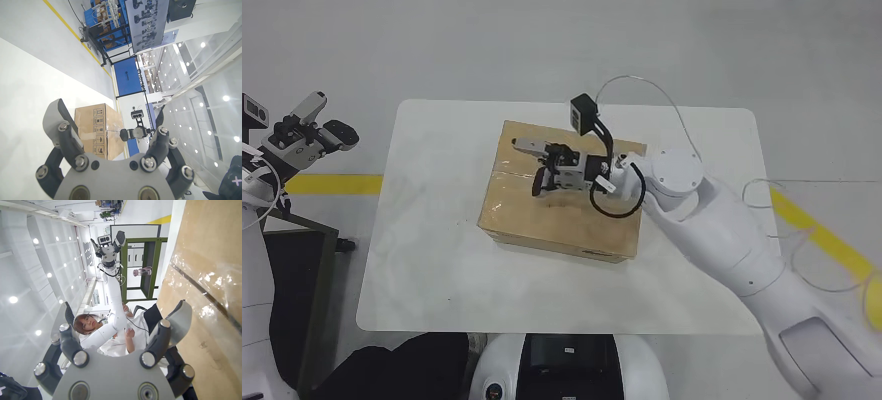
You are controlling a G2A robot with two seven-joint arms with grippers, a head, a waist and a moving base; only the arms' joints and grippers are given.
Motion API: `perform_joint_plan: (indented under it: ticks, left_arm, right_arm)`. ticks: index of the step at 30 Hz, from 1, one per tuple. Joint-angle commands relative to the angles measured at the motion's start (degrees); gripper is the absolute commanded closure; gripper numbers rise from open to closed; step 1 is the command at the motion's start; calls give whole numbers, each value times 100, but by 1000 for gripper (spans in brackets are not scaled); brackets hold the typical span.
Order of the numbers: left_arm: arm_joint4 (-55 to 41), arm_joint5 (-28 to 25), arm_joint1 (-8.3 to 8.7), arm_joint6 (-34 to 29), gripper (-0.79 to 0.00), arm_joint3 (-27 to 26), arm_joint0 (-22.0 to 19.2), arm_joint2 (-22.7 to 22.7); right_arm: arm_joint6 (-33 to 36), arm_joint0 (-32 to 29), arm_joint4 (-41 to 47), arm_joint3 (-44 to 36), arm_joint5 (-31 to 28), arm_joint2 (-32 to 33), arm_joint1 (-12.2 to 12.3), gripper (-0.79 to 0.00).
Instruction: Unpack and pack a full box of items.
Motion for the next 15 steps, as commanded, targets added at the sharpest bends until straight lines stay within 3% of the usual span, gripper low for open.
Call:
perform_joint_plan:
  ticks: [1, 15]
  left_arm:
    - [0, 0, 0, 0, -785, 0, 0, 0]
    - [0, 0, 0, 0, -785, 0, 0, 0]
  right_arm:
    - [-49, 100, 79, 66, -2, -89, -86, -785]
    - [-291, 782, 213, 962, -184, -730, -779, -785]
